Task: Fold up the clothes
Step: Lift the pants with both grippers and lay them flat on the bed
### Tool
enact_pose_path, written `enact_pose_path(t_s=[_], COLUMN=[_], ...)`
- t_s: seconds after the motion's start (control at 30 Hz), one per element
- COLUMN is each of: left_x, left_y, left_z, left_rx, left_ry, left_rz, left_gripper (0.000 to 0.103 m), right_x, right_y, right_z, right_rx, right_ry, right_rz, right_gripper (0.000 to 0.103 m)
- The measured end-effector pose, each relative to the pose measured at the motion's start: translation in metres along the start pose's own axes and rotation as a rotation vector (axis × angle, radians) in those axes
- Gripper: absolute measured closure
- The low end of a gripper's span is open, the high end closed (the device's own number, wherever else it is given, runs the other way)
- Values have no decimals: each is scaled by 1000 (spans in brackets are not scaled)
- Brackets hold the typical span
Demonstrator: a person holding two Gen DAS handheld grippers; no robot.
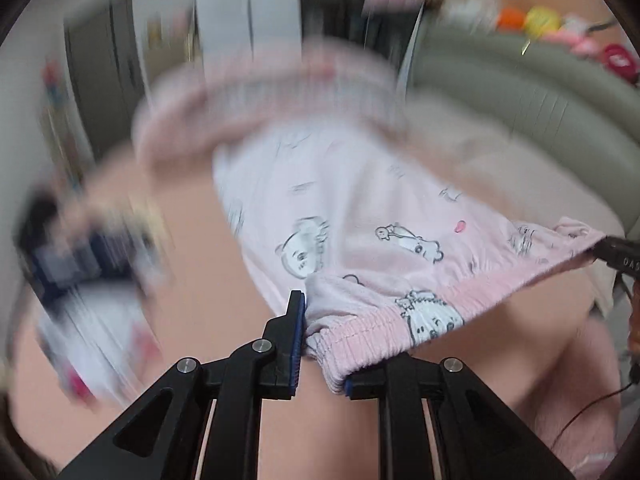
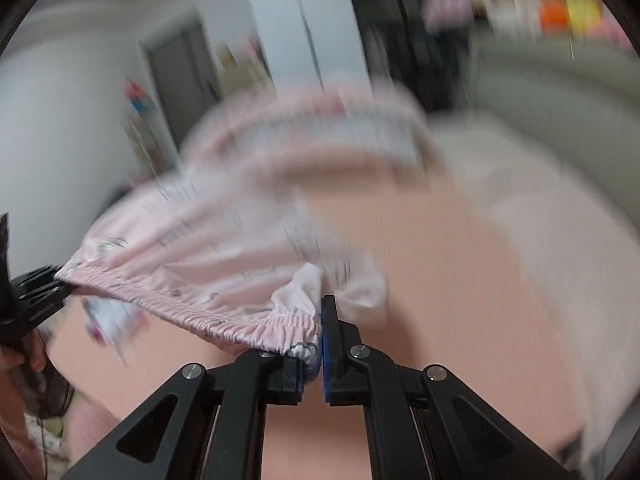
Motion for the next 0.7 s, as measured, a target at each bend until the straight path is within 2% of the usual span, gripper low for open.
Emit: enact_pose_path(t_s=[0.07, 0.1, 0.17, 0.23, 0.3, 0.43, 0.53, 0.57, 0.67, 0.7], left_x=[-13, -18, -22, -20, -21, -24, -18, -14, -3, 5], left_y=[-58, -83, -109, -113, -111, -98, -82, -79, -77, -75], left_z=[47, 70, 99, 110, 109, 105, 98, 93, 84, 85], left_rx=[-165, -248, -339, -322, -301, -255, -206, -193, -198, -183], left_ry=[29, 39, 28, -21, -23, -34, -90, -102, -123, -155], left_rz=[-35, -40, -55, -70, -51, -10, -9, 2, 65, 52], left_gripper=[90, 90, 89, 89, 88, 81, 63, 60, 59, 59], right_x=[4, 3, 1, -1, -3, -10, -15, -17, -22, -23], right_y=[-49, -61, -84, -107, -125, -121, -118, -117, -114, -113], right_z=[51, 66, 97, 128, 153, 152, 151, 150, 149, 149], right_rx=[-141, -187, -279, -372, -448, -438, -430, -427, -420, -417], right_ry=[-37, -30, -16, -1, 14, 54, 84, 94, 124, 134], right_rz=[-1, 3, 10, 18, 24, 27, 29, 30, 32, 33], right_gripper=[101, 101, 101, 101, 99, 97, 95, 94, 88, 87])
Point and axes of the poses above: each gripper's, at about its wrist camera, not at the fingertips, and y roughly against the way its jaws point, x to its right, z to its underside, the point moved 3 cm from there along -y, roughly the way its jaws point, and after that the axes turned 8 degrees about y, right-handed, at the moved point
